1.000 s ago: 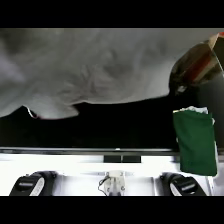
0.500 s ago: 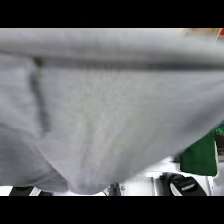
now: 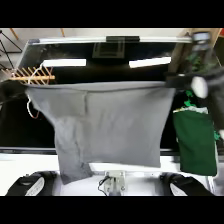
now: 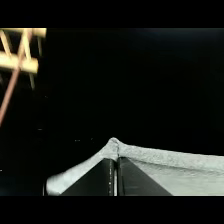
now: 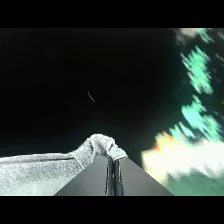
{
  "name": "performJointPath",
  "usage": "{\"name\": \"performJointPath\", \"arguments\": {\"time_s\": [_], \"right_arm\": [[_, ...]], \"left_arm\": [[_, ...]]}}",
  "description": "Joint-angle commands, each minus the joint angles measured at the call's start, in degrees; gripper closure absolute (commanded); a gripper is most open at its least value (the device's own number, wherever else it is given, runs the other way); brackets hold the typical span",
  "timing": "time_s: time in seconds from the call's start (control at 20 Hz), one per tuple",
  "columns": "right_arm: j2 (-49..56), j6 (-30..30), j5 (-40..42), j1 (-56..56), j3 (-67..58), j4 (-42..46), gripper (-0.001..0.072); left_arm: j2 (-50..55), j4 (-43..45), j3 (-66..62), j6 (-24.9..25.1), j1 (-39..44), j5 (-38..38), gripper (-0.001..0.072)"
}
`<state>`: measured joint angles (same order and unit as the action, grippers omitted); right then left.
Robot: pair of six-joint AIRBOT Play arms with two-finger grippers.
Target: Fold the shirts.
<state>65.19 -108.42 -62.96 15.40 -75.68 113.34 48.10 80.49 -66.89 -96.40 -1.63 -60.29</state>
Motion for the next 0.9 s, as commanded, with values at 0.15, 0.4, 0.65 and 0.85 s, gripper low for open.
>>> {"name": "performJointPath", "arguments": {"time_s": [0.15, 0.4, 0.65, 0.85], "right_arm": [[19.7, -11.4, 30.4, -6.8, -3.6, -2.9, 0.0653], [27.8, -11.3, 35.2, -9.9, -4.0, -9.0, 0.0653], [32.8, -10.1, 34.4, -9.9, -4.0, -14.1, 0.0653], [28.7, 0.2, 23.0, -11.1, -4.0, -13.9, 0.0653]], "left_arm": [[20.8, -6.7, 3.6, 1.2, 0.1, 28.8, 0.0675], [33.5, -12.2, 3.6, 1.2, 4.3, 44.9, 0.0675], [38.5, -13.0, 3.6, 1.3, 6.8, 43.8, 0.0675], [34.5, -12.5, 3.6, 5.9, 4.1, 26.4, 0.0675]]}}
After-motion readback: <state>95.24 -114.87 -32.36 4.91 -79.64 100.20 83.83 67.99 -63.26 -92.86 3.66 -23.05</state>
